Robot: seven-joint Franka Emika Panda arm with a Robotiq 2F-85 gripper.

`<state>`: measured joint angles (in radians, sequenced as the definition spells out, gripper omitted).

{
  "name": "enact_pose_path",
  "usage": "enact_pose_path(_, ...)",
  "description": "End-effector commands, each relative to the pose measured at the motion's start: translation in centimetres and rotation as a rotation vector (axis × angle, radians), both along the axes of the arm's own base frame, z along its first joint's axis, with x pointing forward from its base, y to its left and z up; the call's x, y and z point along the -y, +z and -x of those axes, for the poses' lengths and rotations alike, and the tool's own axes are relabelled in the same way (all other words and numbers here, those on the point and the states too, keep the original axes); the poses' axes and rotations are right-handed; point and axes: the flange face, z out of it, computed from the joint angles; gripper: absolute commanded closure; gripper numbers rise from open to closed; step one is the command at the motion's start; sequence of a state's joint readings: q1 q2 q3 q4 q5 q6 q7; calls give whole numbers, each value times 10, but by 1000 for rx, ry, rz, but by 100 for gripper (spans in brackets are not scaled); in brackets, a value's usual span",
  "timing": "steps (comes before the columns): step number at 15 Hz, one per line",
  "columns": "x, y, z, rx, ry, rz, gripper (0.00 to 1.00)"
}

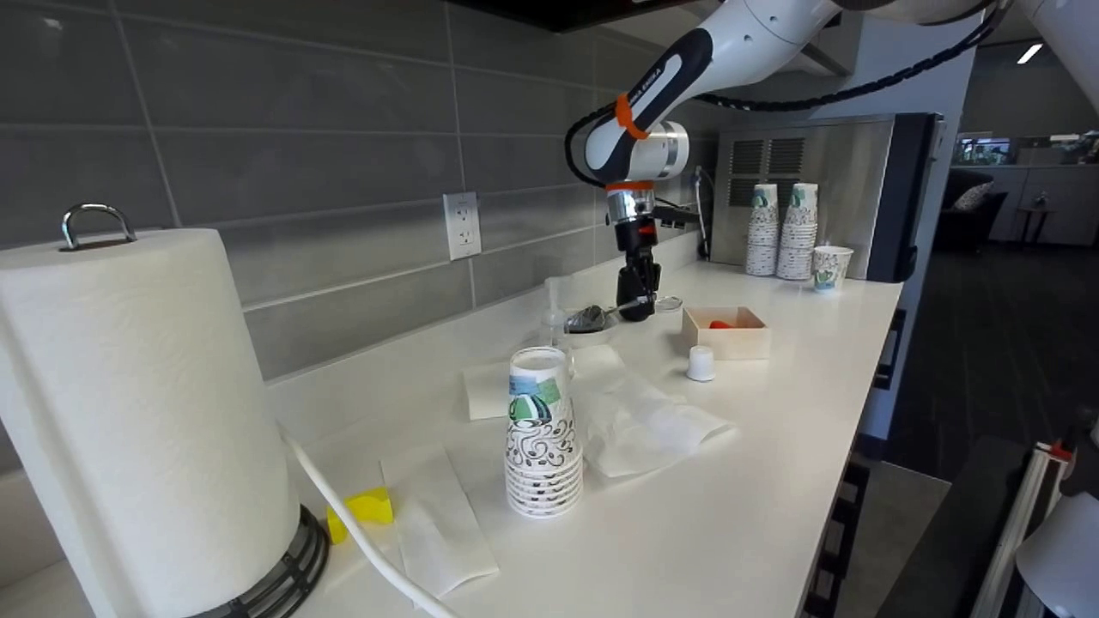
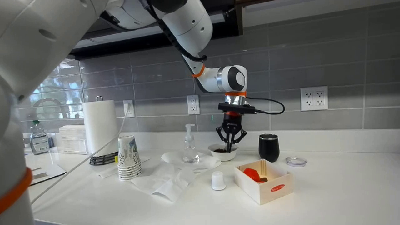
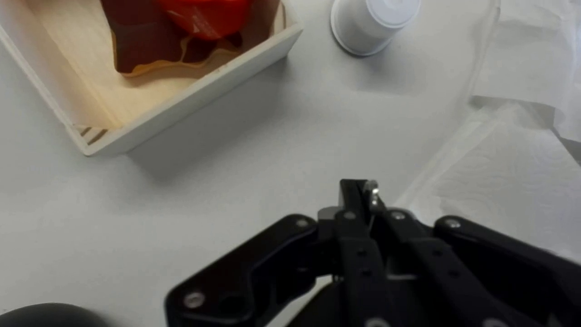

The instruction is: Use the spatula to stir the contents in the white bowl.

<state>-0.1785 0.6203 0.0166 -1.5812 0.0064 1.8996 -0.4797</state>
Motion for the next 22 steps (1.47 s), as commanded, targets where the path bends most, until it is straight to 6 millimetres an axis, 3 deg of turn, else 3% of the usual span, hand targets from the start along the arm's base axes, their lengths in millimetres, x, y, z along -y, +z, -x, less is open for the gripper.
enact_pose_path(1, 0, -5, -6, 10, 20, -40, 99)
enact_pose_path(2, -1, -7, -6, 8, 23, -41, 99)
enact_pose_path(3, -1, -8, -6, 6, 25, -44, 90)
enact_pose_path(4, -1, -9, -6, 5, 23, -45, 70)
enact_pose_path(13, 2, -6, -7, 15, -6, -44, 2)
enact_pose_path(22, 5, -1, 23, 57, -119, -42, 0)
